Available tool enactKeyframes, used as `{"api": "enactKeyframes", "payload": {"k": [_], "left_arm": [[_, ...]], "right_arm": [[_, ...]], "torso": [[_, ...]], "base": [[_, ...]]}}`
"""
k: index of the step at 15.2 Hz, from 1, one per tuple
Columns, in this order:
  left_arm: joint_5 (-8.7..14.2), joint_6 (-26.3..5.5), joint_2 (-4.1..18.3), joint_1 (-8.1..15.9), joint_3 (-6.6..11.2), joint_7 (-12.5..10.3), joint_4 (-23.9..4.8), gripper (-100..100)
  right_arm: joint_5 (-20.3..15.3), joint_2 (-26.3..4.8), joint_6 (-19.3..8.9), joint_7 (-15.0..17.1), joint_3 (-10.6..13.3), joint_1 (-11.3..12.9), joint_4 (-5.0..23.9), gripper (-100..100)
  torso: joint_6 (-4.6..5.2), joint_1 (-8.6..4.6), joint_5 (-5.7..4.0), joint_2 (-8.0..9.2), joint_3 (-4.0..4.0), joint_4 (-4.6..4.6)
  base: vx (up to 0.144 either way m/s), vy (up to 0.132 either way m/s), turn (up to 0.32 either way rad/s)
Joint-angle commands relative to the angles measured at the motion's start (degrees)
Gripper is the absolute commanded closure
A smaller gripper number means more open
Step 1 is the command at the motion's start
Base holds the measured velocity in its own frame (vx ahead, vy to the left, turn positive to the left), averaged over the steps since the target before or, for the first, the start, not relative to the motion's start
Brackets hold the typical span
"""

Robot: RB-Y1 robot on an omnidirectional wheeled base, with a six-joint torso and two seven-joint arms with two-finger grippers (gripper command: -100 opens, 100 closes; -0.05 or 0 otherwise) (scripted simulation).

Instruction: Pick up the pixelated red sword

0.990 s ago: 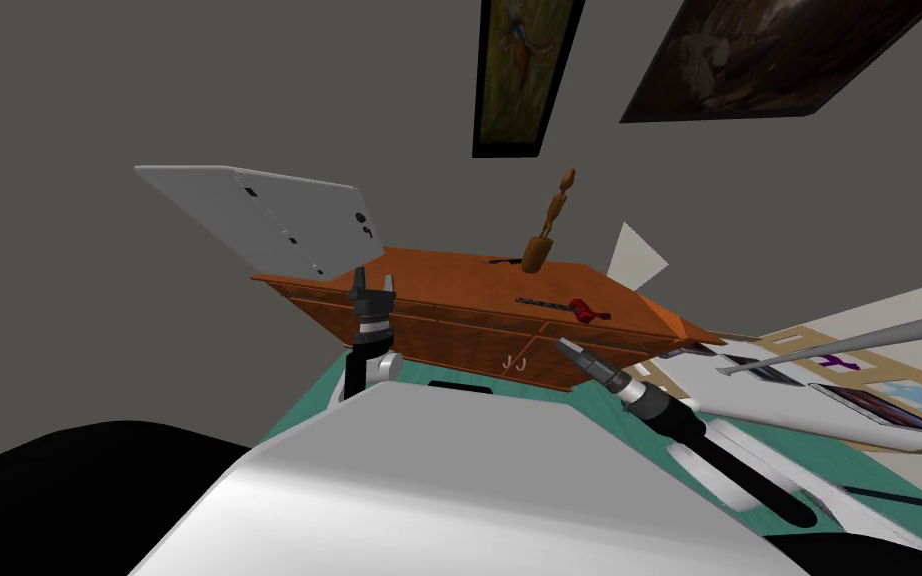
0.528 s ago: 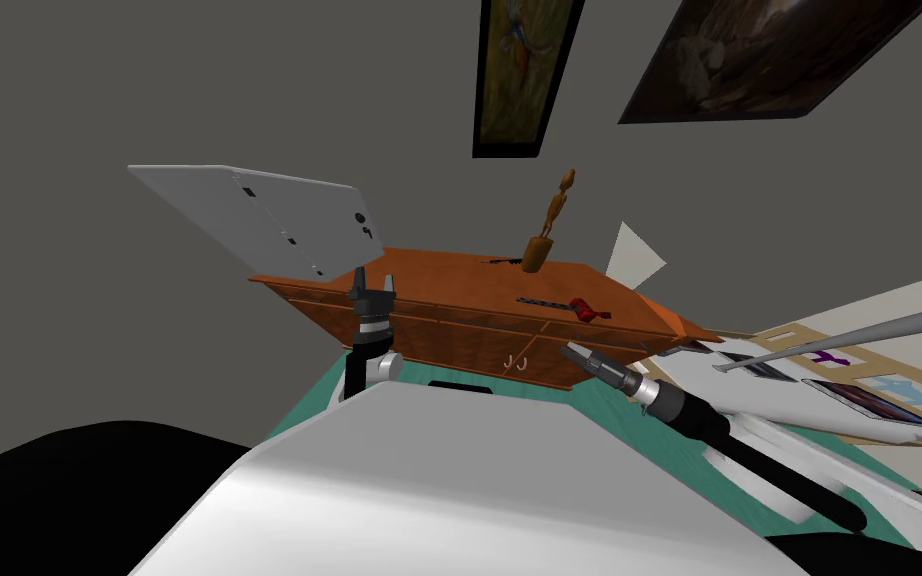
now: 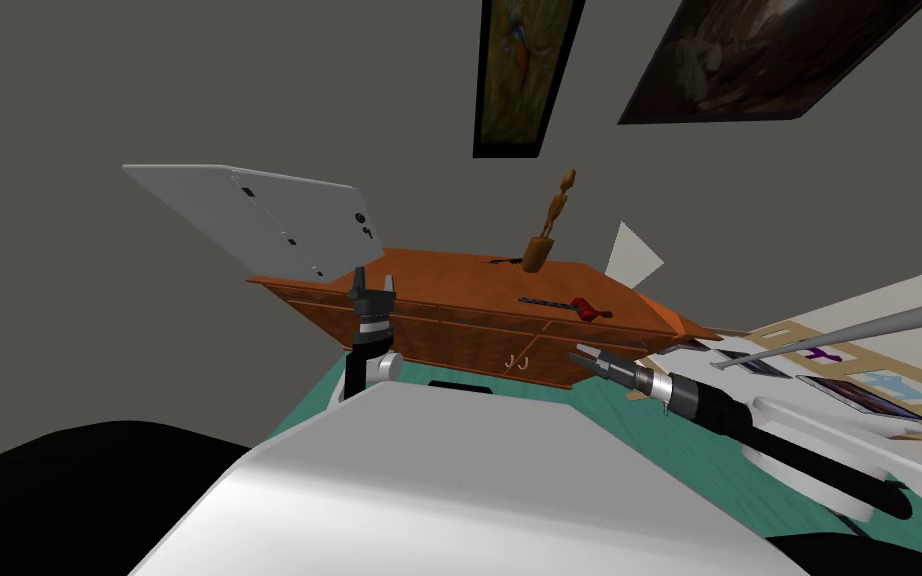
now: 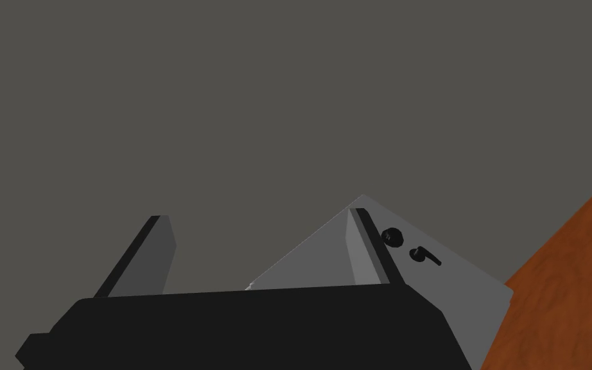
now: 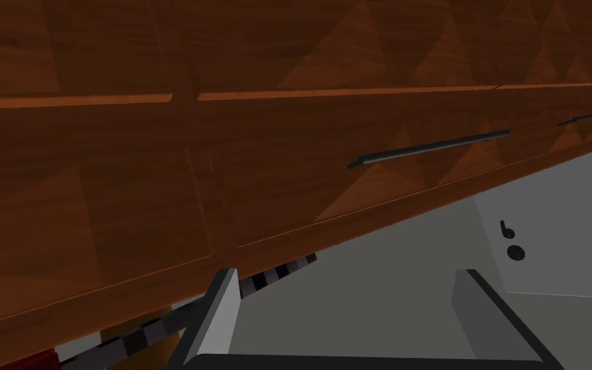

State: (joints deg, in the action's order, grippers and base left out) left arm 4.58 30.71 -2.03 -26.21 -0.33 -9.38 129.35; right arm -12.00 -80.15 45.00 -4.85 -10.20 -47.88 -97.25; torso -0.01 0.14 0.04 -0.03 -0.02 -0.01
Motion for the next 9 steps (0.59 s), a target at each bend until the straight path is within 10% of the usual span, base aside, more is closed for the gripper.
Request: {"api": "enactKeyframes", "payload": {"k": [1,9], "left_arm": [[0.0,0.0,0.0,0.0,0.0,0.0,0.0,0],[0.0,0.0,0.0,0.0,0.0,0.0,0.0,0]], "right_arm": [[-0.2,-2.3,-0.1,-0.1,-0.3,-0.4,0.0,-100],[-2.5,-11.9,0.8,-1.1,-1.8,-2.6,4.4,-100]], "torso": [[0.0,0.0,0.0,0.0,0.0,0.0],[-0.01,0.0,0.0,-0.02,-0.01,-0.01]], "base": [[0.003,0.015,-0.004],[0.002,0.026,-0.012]]}}
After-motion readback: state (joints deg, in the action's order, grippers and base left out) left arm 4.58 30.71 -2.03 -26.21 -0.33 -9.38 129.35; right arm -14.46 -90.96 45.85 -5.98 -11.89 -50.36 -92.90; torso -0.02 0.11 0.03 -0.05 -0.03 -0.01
